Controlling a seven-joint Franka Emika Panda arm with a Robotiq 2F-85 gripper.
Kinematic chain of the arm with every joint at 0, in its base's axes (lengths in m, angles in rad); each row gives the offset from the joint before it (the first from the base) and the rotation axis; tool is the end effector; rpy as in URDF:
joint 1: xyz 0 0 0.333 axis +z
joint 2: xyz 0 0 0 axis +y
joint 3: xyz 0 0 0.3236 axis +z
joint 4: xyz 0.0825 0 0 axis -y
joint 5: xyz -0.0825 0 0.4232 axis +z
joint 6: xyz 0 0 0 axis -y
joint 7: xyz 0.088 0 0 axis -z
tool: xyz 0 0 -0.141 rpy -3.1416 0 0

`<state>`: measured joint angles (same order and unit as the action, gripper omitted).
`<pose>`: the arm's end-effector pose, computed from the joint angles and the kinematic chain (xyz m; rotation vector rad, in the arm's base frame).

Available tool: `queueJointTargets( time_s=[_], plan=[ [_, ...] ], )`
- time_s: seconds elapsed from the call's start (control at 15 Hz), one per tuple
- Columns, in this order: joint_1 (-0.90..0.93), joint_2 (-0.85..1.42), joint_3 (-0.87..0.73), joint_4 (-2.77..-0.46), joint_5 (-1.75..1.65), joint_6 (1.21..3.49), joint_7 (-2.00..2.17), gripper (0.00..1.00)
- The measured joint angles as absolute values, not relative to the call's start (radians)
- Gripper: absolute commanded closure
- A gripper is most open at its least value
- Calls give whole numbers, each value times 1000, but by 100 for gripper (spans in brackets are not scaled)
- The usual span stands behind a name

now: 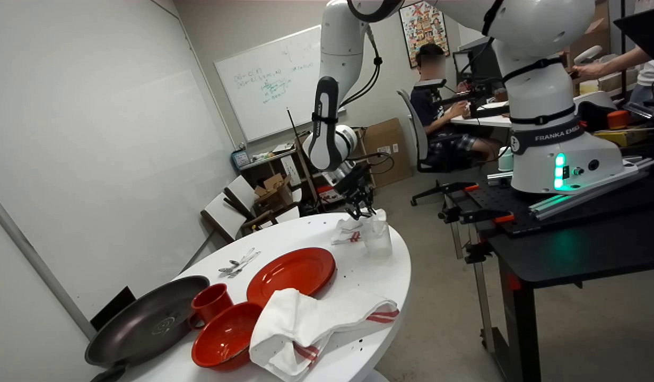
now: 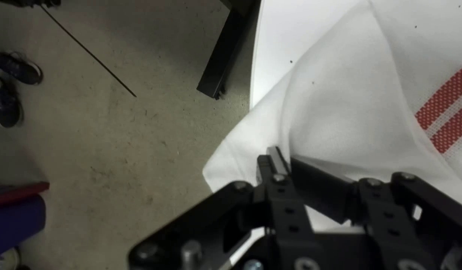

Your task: Use the towel on the right to wipe the countertop

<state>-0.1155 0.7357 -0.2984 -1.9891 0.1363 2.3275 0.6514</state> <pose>0.5082 -0.2407 0.0177 2.4658 -1.5815 -0.5024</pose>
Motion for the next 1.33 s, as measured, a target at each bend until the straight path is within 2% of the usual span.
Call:
queueJointTargets(
  time_s=[0.93,1.33],
  plan=[
    [-147,735,-263,-1984,258,2291,729,99],
    [-191,734,-202,-1975,364,2305,703,99]
  ],
)
